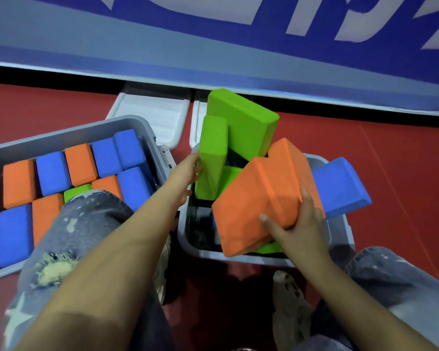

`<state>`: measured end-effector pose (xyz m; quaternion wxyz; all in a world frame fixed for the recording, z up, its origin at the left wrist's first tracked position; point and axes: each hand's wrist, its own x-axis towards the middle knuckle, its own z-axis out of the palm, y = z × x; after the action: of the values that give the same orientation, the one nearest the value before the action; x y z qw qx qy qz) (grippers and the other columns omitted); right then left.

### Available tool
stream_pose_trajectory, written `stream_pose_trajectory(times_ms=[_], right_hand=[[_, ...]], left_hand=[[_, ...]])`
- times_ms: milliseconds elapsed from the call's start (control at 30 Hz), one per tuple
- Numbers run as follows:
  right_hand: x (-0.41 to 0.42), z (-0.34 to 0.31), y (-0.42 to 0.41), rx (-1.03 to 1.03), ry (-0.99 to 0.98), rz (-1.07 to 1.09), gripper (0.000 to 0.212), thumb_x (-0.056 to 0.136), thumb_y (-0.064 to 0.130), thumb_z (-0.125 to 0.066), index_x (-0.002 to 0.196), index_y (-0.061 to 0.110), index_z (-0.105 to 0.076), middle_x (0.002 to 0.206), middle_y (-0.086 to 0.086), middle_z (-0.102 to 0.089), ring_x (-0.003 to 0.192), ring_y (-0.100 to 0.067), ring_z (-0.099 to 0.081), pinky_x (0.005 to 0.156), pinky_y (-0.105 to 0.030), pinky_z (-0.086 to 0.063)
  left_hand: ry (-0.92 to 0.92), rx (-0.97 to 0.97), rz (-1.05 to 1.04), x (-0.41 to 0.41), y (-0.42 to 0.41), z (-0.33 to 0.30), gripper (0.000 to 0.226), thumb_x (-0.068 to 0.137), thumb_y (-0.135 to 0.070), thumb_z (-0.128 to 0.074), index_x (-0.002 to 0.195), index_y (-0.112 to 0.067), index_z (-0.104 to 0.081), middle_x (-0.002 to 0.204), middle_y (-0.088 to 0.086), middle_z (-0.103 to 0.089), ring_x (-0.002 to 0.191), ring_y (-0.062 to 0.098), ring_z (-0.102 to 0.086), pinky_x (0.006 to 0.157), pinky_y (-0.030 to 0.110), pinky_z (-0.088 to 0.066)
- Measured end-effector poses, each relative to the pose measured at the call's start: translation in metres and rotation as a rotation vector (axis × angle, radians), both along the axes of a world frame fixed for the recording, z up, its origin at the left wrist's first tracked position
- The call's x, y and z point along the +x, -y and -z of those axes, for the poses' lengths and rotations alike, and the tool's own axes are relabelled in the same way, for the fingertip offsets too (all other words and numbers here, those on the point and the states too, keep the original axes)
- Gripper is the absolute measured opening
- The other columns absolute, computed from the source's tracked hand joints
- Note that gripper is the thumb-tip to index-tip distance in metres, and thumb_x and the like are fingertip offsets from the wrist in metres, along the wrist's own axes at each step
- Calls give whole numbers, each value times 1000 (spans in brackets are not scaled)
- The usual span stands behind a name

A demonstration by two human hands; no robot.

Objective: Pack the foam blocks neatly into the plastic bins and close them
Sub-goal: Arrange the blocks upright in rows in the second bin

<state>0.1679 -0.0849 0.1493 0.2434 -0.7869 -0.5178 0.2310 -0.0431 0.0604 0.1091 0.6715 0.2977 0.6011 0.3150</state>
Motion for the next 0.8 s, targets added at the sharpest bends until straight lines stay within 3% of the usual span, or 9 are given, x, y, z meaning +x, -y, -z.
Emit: stream_pose_trajectory(times_ms=[133, 267, 333, 433, 533, 633, 700, 800], right_hand=[[-9, 8, -5, 64, 5, -35, 107, 67, 54, -75, 151, 25, -14, 108, 0, -30, 108, -28, -46, 101, -37, -38], [-22, 14, -14, 58, -22, -59, 109, 66, 55, -75, 151, 25, -13, 108, 1, -30, 109, -21, -43, 96, -23, -32], [-31, 16, -21, 83, -28, -56, 109, 66, 56, -75, 151, 25, -14, 107, 1, -30, 109, -20, -42, 96, -22, -31], [-41, 18, -30, 123, -34, -41, 110, 65, 54, -77, 151, 23, -16, 111, -2, -33, 112, -21, -42, 94, -17, -28], [-52, 19, -27, 101, -60, -49, 111, 66, 56, -75, 151, 24, -12, 119, -4, -33, 115, -19, -39, 97, -17, -28], [-64, 25, -21, 13, -9, -168, 114, 66, 59, -74, 152, 22, -7, 124, -5, -31, 120, -22, -37, 102, -26, -32], [-67, 33, -22, -122, 25, -219, 112, 69, 63, -69, 152, 21, -7, 133, -8, -31, 125, -25, -37, 102, -31, -36], [-65, 47, -25, -316, -19, -271, 100, 78, 61, -61, 152, 19, -7, 146, -11, -32, 131, -24, -40, 104, -31, -36]], left_hand=[[-9, -6, -22, 7, 1, 1, 46, 96, -54, -38, 132, -29, -50, 123, -8, -52, 114, 16, -46, 90, 36, -29], [-85, 32, -68, 4, 0, 6, 34, 96, -49, -40, 103, -23, -60, 92, -6, -60, 84, 12, -55, 64, 28, -36], [-116, 33, -71, 2, 1, 8, 36, 94, -51, -42, 98, -20, -61, 87, -6, -60, 83, 14, -56, 64, 27, -35], [-76, 14, -54, 2, 3, 9, 38, 94, -51, -42, 107, -20, -60, 91, -6, -59, 88, 16, -56, 68, 26, -34], [-65, 63, -21, 2, 2, 5, 31, 99, -46, -38, 105, -25, -61, 85, -17, -59, 73, 0, -60, 60, 21, -34], [-69, 56, 19, 2, 5, 4, 38, 96, -52, -41, 120, -27, -59, 105, -15, -62, 91, 4, -57, 69, 26, -35], [-76, 30, 33, 0, 8, 6, 47, 93, -58, -43, 131, -31, -51, 123, -14, -55, 112, 13, -51, 85, 38, -34], [-14, -10, 61, 0, 11, 6, 56, 91, -60, -46, 139, -32, -39, 141, -10, -40, 127, 22, -37, 99, 56, -34]])
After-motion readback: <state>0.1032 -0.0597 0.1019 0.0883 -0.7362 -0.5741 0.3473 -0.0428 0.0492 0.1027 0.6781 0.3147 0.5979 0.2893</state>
